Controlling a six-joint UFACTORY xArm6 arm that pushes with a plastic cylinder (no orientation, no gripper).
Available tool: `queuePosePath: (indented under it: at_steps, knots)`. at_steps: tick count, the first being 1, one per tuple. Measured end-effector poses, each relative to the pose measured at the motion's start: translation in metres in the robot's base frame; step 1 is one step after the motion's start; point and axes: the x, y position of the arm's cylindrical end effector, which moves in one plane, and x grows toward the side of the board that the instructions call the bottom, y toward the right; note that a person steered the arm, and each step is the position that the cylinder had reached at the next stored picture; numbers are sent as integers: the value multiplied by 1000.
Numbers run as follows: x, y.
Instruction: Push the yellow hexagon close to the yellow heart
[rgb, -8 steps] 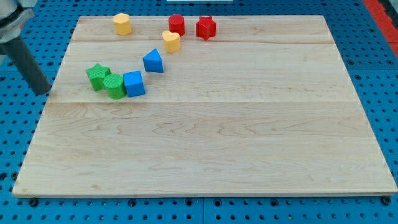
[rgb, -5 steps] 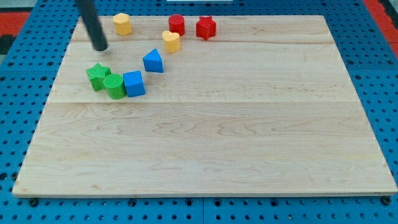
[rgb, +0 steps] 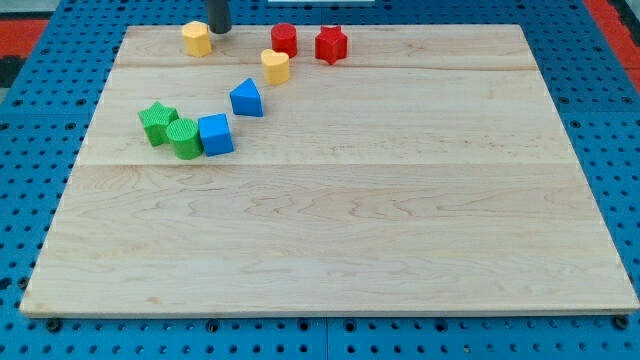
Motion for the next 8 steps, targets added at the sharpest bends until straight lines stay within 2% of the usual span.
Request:
queuePosePath:
  at_steps: [1, 2, 3, 4, 5, 6, 7, 8]
  knots:
    - [4, -68]
    - [24, -75]
    - [31, 7]
    - [14, -30]
    - [18, 23]
    - [41, 110]
    - [66, 128]
    - [66, 119]
